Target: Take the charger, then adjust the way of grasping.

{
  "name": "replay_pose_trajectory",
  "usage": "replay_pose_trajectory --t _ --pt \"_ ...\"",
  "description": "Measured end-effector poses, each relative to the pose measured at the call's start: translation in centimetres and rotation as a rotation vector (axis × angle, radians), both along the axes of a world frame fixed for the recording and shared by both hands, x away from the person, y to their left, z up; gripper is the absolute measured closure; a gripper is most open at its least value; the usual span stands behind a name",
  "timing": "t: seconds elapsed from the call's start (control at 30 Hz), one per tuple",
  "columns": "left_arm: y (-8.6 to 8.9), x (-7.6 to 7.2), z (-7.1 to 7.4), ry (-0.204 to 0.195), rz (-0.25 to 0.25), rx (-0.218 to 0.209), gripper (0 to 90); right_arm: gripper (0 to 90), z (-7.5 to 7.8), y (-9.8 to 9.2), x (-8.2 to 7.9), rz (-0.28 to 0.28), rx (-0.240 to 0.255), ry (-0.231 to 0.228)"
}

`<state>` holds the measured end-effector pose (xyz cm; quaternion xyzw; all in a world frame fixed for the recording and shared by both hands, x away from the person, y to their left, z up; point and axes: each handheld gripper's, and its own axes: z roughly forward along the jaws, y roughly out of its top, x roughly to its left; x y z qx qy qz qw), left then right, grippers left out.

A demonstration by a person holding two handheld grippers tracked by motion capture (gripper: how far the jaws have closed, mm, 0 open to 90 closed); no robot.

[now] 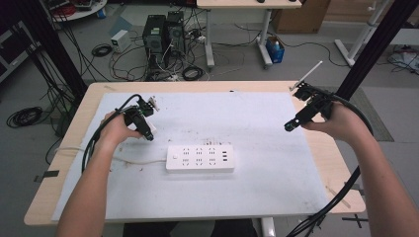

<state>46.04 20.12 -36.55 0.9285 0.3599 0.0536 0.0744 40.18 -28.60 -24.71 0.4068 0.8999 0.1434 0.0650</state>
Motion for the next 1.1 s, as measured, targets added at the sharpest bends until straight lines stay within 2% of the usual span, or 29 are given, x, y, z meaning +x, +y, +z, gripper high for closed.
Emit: replay_pose_trajectory --t 0.13,0.27,0.37,0.47,0.57,0.7,0.73,0.77,0.83,0.9,1.1 --pt "0.4 -1.2 3.6 -0.044 0.006 -0.051 42.5 21.0 0.0 0.3 0.1 0.0 -0.003 0.0" --pt "0.5 -2.1 6.6 -0.067 0.011 -0.053 42.5 21.0 0.0 0.7 0.4 -0.025 0.008 0.018" --pt "0.4 -2.8 8.7 -0.082 0.007 -0.081 42.5 21.0 0.1 0.8 0.6 -0.027 0.018 0.03" --pt "0.0 -3.4 9.8 -0.1 -0.003 -0.082 42.5 21.1 0.2 1.1 0.7 -0.044 0.017 0.045" --pt "-0.3 -3.8 10.6 -0.106 -0.027 -0.077 42.5 21.4 0.4 1.2 0.6 -0.051 0.022 0.055" --pt "-0.8 -4.2 10.9 -0.127 -0.044 -0.097 42.5 21.5 0.7 1.4 0.4 -0.062 0.036 0.065" --pt "-1.4 -4.7 11.1 -0.153 -0.086 -0.131 42.5 21.5 0.8 1.4 0.3 -0.071 0.048 0.072" --pt "-1.7 -4.8 11.1 -0.161 -0.098 -0.154 42.5 21.7 0.9 1.6 0.2 -0.089 0.085 0.092" --pt "-2.4 -5.1 11.0 -0.179 -0.13 -0.196 42.5 26.4 1.2 1.8 0.2 -0.125 0.113 0.121" --pt "-3.1 -5.4 10.9 -0.194 -0.163 -0.24 42.5 26.4 1.3 1.9 0.2 -0.138 0.126 0.127" --pt "-5.5 -6.0 10.3 -0.246 -0.273 -0.386 42.5 27.3 1.7 2.6 0.2 -0.179 0.235 0.19"
